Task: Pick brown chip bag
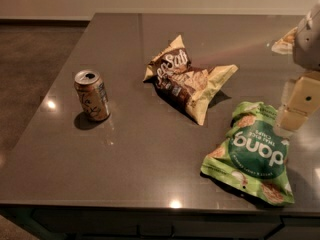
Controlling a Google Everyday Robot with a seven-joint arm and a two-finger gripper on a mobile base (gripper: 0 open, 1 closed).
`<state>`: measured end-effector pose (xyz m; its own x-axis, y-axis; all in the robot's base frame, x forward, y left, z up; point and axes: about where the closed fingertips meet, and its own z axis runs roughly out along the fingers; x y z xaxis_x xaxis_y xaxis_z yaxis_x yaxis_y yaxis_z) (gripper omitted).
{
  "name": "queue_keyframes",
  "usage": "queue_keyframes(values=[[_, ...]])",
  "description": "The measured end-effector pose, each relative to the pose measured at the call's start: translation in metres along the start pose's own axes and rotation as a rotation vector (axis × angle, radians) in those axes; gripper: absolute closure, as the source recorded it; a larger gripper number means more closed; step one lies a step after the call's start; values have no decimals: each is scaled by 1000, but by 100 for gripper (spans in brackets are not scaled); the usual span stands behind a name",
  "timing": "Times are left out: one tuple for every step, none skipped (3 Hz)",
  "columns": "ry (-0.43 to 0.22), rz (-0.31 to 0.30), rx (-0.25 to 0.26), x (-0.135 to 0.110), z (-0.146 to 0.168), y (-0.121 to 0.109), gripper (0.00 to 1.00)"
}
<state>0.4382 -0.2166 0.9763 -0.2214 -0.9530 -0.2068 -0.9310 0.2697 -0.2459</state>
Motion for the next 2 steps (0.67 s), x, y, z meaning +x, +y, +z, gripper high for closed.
queue_keyframes(values=[[-1, 0, 2, 0, 0, 0, 0], [-23, 44, 10, -10, 4, -13, 0]])
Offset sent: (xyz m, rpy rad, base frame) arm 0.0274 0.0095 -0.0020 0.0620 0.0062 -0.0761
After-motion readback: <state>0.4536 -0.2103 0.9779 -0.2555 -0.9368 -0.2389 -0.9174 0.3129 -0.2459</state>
